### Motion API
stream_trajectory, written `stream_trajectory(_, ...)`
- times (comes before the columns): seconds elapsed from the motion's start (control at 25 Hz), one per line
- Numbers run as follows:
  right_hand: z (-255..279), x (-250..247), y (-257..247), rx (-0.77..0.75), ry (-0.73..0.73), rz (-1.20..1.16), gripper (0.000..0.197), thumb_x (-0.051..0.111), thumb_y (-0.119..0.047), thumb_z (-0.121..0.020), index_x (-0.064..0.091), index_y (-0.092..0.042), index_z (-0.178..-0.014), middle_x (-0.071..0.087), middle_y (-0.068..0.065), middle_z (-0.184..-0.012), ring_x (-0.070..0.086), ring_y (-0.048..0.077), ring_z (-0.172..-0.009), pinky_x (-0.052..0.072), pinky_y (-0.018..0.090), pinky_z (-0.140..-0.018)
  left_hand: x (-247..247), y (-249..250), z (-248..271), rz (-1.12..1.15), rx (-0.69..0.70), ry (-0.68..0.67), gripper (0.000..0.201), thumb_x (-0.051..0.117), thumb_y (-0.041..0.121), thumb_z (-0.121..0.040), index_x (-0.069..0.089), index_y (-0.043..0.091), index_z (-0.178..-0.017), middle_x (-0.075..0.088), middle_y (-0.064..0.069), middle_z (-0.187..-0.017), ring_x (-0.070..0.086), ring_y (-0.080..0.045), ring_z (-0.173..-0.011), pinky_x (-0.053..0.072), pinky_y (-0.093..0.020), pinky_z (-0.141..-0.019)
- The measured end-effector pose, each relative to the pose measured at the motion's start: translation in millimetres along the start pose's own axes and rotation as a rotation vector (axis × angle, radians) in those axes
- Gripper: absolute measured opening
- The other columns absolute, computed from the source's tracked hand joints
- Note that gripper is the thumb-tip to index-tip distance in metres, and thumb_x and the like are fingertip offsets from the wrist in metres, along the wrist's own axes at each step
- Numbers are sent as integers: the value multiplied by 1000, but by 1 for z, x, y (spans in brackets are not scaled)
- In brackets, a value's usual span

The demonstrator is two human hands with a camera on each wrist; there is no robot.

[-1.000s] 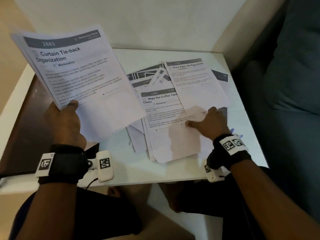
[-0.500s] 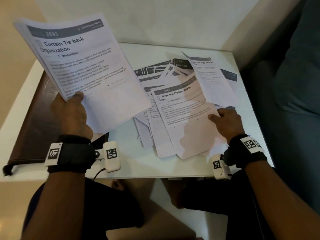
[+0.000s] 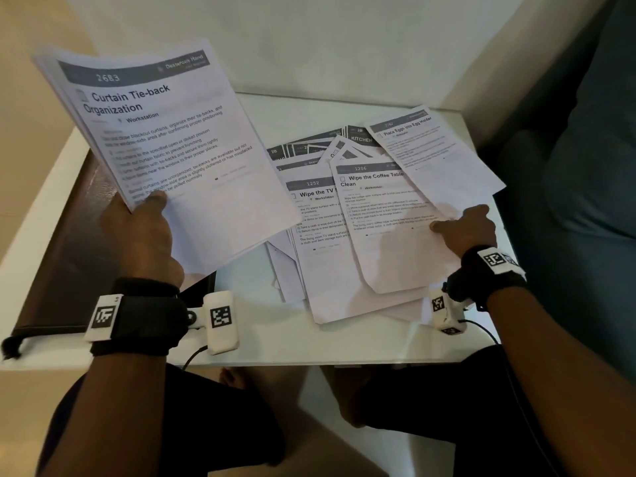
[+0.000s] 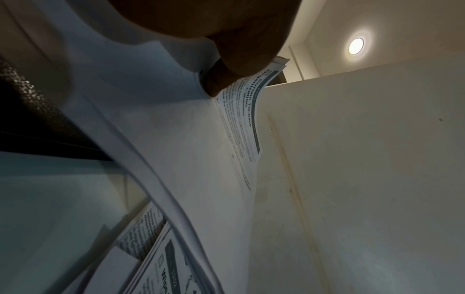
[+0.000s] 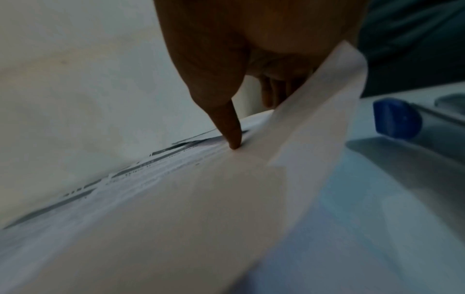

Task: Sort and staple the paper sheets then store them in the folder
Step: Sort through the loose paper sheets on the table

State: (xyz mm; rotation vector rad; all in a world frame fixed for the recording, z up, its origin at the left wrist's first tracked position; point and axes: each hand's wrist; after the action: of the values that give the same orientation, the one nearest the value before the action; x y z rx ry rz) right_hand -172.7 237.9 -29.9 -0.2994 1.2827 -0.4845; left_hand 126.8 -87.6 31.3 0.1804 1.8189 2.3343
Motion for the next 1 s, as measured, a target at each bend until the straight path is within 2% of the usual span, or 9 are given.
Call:
stream_trajectory(0.08,3,1,0,-113,67,126,97,79,-33,-84,17,-11,-156,22,18,-161,26,39,-147,35,60,-110,-1,-2,-3,-2,-1,-1,20,64,24,-98,58,42,-92,64,17,-98,61,-1,-93,46,-23,-76)
stream_trajectory(0.16,0,7,3,-318,9,246,87,68,-37,-92,17,-19,-159,13,9,-167,14,33,-152,31,64,-114,-3,-4,-6,-4,-7,2,14,67,31,-94,60,43,-94,65,17,-100,61,-4,-98,47,-28,-83)
stream_trajectory(0.24,-4,13,5,-452,-87,344,70,56,-38,-100,23,-22,-159,26,7,-165,25,31,-151,33,59,-116,-4,-6,-6,-16,-20,5,12,68,37,-91,60,45,-96,65,18,-102,61,-5,-100,46,-30,-85)
stream_trajectory(0.4,-6,14,-1,-582,8,389,45,54,-23,-101,50,-12,-145,58,17,-133,54,37,-123,47,50,-102,-2,-6,-5,-7,-7,-4,14,68,34,-93,61,46,-96,65,19,-100,62,-4,-99,46,-26,-79)
stream_trajectory(0.6,-4,12,-5,-667,11,407,37,52,-8,-98,60,-8,-134,62,19,-123,58,41,-114,49,48,-96,0,-4,-3,26,-10,-3,15,66,30,-96,60,44,-95,64,19,-97,61,-1,-94,44,-22,-73)
stream_trajectory(0.68,3,15,-4,-618,5,343,46,57,-27,-99,53,-12,-142,49,19,-142,44,40,-133,45,55,-104,1,-3,-3,38,-10,-7,17,65,27,-98,59,42,-95,64,20,-96,61,1,-92,43,-19,-72)
stream_trajectory(0.76,8,18,-6,-446,-140,323,89,60,-68,-88,28,-20,-157,21,16,-163,20,38,-150,28,60,-116,3,-2,-3,30,-4,-14,19,64,22,-99,59,40,-98,64,20,-95,62,5,-87,44,-15,-68)
stream_trajectory(0.84,16,22,-9,-409,-241,409,124,57,-92,-67,7,-26,-160,12,12,-167,15,36,-153,23,62,-119,5,1,0,18,12,-15,19,62,20,-100,58,37,-106,63,19,-94,63,12,-78,46,-8,-60)
stream_trajectory(1.0,37,34,-25,-587,-222,454,94,64,-71,-83,26,-26,-156,37,8,-157,37,34,-142,39,56,-110,3,3,3,20,38,-15,21,61,17,-102,55,33,-114,62,17,-94,63,10,-76,46,-6,-60)
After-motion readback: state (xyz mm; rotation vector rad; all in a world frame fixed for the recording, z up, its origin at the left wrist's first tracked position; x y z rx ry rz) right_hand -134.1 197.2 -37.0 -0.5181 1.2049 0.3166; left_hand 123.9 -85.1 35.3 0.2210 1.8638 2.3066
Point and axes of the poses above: each hand's wrist, its own z-axis away from the middle knuckle, its own x-axis out of the palm, y = z × x
